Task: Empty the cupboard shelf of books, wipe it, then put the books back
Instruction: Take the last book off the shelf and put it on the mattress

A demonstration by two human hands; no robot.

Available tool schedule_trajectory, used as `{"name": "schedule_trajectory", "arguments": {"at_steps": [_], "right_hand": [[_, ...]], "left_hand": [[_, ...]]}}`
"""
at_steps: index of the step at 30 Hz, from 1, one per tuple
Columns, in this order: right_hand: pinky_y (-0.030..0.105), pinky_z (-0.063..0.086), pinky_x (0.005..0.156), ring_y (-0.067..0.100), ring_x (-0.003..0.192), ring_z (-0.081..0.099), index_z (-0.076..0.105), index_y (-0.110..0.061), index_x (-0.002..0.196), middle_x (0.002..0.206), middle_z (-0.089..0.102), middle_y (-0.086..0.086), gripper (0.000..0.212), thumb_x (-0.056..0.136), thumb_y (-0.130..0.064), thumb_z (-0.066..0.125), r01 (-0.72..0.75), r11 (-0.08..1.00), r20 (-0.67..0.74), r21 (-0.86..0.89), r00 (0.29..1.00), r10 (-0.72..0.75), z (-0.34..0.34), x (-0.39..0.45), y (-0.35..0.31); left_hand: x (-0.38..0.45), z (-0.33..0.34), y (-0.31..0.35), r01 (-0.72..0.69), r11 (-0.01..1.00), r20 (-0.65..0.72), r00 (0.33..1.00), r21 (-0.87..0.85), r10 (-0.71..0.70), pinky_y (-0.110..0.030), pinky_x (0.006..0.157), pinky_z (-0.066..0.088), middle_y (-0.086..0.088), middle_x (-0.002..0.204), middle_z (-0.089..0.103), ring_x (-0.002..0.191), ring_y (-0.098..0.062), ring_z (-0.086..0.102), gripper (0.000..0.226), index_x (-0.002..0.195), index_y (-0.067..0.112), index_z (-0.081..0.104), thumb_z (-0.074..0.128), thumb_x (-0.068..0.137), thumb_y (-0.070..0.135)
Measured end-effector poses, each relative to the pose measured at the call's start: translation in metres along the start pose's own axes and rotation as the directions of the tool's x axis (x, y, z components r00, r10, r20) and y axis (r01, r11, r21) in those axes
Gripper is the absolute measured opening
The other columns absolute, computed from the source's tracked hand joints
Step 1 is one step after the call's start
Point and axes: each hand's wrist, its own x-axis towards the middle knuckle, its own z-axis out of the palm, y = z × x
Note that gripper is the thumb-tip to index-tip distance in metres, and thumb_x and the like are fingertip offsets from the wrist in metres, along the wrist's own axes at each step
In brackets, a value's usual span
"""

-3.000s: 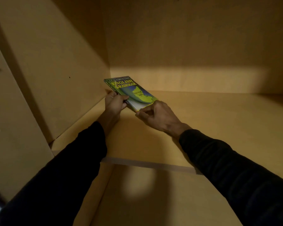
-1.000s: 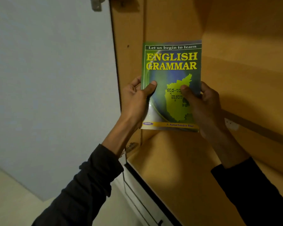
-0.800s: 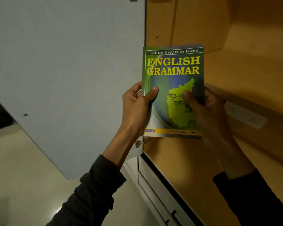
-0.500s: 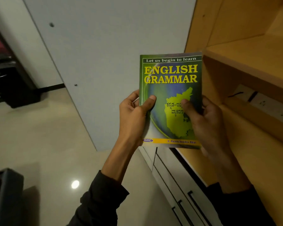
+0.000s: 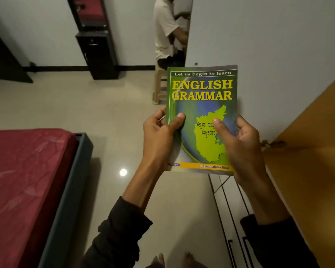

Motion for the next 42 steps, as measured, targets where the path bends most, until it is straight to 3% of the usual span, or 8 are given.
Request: {"name": "schedule_trajectory", "arguments": {"at_steps": [3, 10, 17, 20, 24, 34, 39, 42], "right_hand": [[0.050, 0.057, 0.083, 0.034, 0.096, 0.067, 0.067, -0.027, 0.092, 0.095, 0.073, 0.005, 0.004, 0.093, -0.025, 0.064, -0.007, 1.000, 0.109, 0.027, 0.994, 0.004, 0.025, 0.003, 0.001], [0.025, 0.058, 0.074, 0.006, 0.088, 0.071, 0.064, -0.031, 0.100, 0.094, 0.073, -0.013, 0.008, 0.095, -0.026, 0.061, -0.037, 0.999, 0.396, -0.004, 0.917, 0.036, 0.075, 0.017, 0.009], [0.051, 0.055, 0.087, 0.031, 0.099, 0.066, 0.064, -0.031, 0.093, 0.104, 0.071, 0.009, 0.002, 0.094, -0.029, 0.064, -0.010, 0.998, 0.628, -0.058, 0.777, 0.044, 0.133, 0.004, 0.017], [0.052, 0.055, 0.086, 0.036, 0.098, 0.064, 0.063, -0.026, 0.092, 0.105, 0.068, 0.017, 0.002, 0.094, -0.027, 0.064, -0.004, 0.998, 0.697, -0.066, 0.715, 0.049, 0.164, -0.010, 0.023], [0.055, 0.053, 0.084, 0.042, 0.096, 0.062, 0.063, -0.013, 0.095, 0.105, 0.066, 0.024, 0.013, 0.093, -0.026, 0.065, 0.006, 0.997, 0.771, -0.082, 0.634, 0.059, 0.205, -0.029, 0.033], [0.044, 0.055, 0.081, 0.031, 0.089, 0.067, 0.068, -0.021, 0.097, 0.100, 0.071, 0.014, 0.005, 0.093, -0.023, 0.065, 0.014, 0.990, 0.877, -0.143, 0.465, 0.120, 0.325, -0.101, 0.041], [0.043, 0.055, 0.076, 0.021, 0.079, 0.063, 0.068, -0.011, 0.101, 0.097, 0.070, 0.019, 0.014, 0.092, -0.021, 0.065, 0.035, 0.982, 0.902, -0.184, 0.404, 0.154, 0.385, -0.144, 0.048], [0.045, 0.055, 0.079, 0.031, 0.084, 0.068, 0.069, -0.016, 0.097, 0.096, 0.072, 0.016, 0.008, 0.091, -0.019, 0.066, 0.034, 0.979, 0.914, -0.200, 0.367, 0.174, 0.414, -0.172, 0.055]], "left_hand": [[0.000, -0.024, 0.002, -0.013, 1.000, -0.098, 0.995, -0.004, 0.012, -0.041, 0.086, 0.058, -0.015, 0.106, 0.073, 0.093, -0.030, 0.071, 0.026, 0.116, 0.002, 0.064, 0.064, 0.090, 0.001], [-0.005, -0.071, -0.001, -0.068, 0.998, -0.344, 0.937, -0.016, 0.058, -0.041, 0.087, 0.057, -0.015, 0.107, 0.073, 0.093, -0.029, 0.071, 0.026, 0.116, 0.002, 0.064, 0.063, 0.090, 0.001], [-0.032, -0.118, -0.003, -0.141, 0.988, -0.588, 0.805, -0.057, 0.081, -0.024, 0.070, 0.056, -0.005, 0.094, 0.074, 0.080, -0.015, 0.072, 0.023, 0.111, 0.004, 0.064, 0.062, 0.089, -0.003], [-0.047, -0.144, -0.002, -0.163, 0.985, -0.671, 0.737, -0.061, 0.080, -0.023, 0.069, 0.056, -0.004, 0.093, 0.074, 0.078, -0.012, 0.071, 0.027, 0.116, -0.001, 0.063, 0.061, 0.090, -0.003], [-0.066, -0.182, -0.005, -0.174, 0.983, -0.763, 0.643, -0.056, 0.071, -0.024, 0.072, 0.057, -0.004, 0.095, 0.074, 0.080, -0.013, 0.070, 0.029, 0.119, -0.001, 0.062, 0.061, 0.090, -0.002], [-0.107, -0.304, 0.002, -0.210, 0.972, -0.872, 0.489, -0.104, 0.013, -0.025, 0.071, 0.057, -0.009, 0.097, 0.073, 0.080, -0.015, 0.070, 0.026, 0.116, -0.002, 0.062, 0.060, 0.091, -0.002], [-0.131, -0.370, -0.001, -0.217, 0.966, -0.907, 0.419, -0.142, -0.040, -0.026, 0.073, 0.057, -0.014, 0.106, 0.072, 0.085, -0.018, 0.070, 0.029, 0.120, -0.004, 0.060, 0.061, 0.091, 0.000], [-0.147, -0.407, -0.007, -0.205, 0.964, -0.919, 0.386, -0.168, -0.078, -0.033, 0.081, 0.057, -0.016, 0.108, 0.072, 0.090, -0.023, 0.070, 0.028, 0.118, -0.003, 0.062, 0.062, 0.091, 0.002]]}}
